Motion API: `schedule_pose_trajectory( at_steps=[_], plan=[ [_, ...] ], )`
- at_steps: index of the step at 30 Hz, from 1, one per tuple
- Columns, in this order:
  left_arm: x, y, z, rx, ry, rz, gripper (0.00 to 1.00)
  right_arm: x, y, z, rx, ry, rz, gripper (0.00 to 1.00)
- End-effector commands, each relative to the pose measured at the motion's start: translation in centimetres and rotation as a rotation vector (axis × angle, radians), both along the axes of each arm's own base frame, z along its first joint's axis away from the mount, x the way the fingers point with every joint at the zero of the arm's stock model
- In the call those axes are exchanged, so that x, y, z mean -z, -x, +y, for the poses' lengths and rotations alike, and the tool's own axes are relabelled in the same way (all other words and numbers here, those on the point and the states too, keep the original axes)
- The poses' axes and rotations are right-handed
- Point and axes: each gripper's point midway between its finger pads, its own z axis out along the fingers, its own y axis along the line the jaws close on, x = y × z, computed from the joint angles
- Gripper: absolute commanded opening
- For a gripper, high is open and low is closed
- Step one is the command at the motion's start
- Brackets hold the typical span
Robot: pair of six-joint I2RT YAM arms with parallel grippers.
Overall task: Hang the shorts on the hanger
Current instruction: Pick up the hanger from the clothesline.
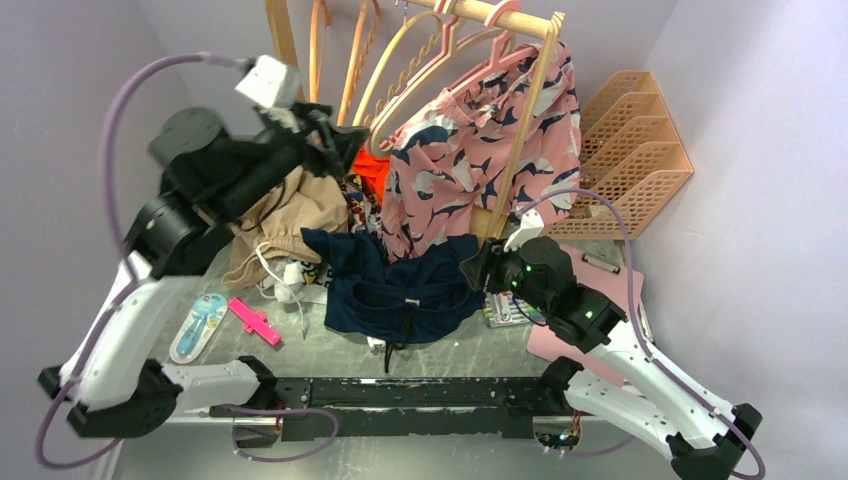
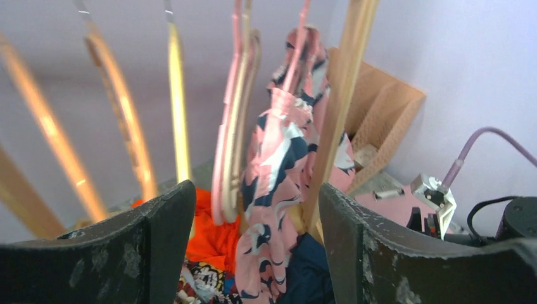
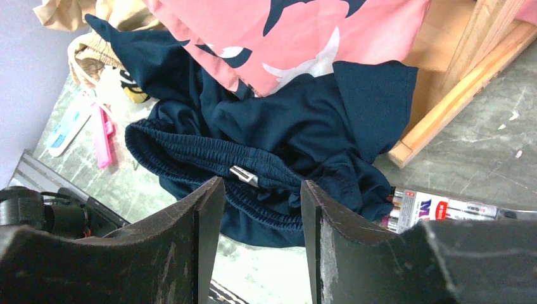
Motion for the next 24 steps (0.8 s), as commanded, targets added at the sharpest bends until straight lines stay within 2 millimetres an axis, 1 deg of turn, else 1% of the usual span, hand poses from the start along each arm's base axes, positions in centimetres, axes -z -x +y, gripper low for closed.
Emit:
schedule_pose_trajectory(
  at_steps=[1,2,4,9,12,17,24],
  plan=[
    [0.4,-0.1,-4.6,0.206,-0.071,-0.004,0.73,-0.5,-0.3,0.0,-0.004,-0.001,-0.029,0.51],
    [0.6,-0.5,-5.3,0.224,-0.084,0.003,0.71,-0.5,-0.3,0.0,-0.004,0.0,-0.029,0.5],
    [1.0,-1.2,-6.1,0.232,-0.095,0.012,0.69,-0.4,-0.2,0.0,-0.007,0.004,-0.026,0.5],
    [1.7,-2.7,-7.0,0.219,-0.112,0.016,0.71,-0.2,-0.2,0.0,-0.007,0.002,-0.026,0.5],
    [2.6,-4.0,-7.5,0.198,-0.135,0.038,0.71,0.0,-0.2,0.0,-0.007,0.008,-0.022,0.49],
    [3.7,-5.5,-7.7,0.158,-0.154,0.074,0.69,0.0,-0.2,-0.1,-0.006,0.012,-0.024,0.49],
    [5.5,-7.1,-7.7,0.153,-0.171,0.134,0.65,0.2,-0.1,-0.4,-0.002,0.019,-0.02,0.49]
  ],
)
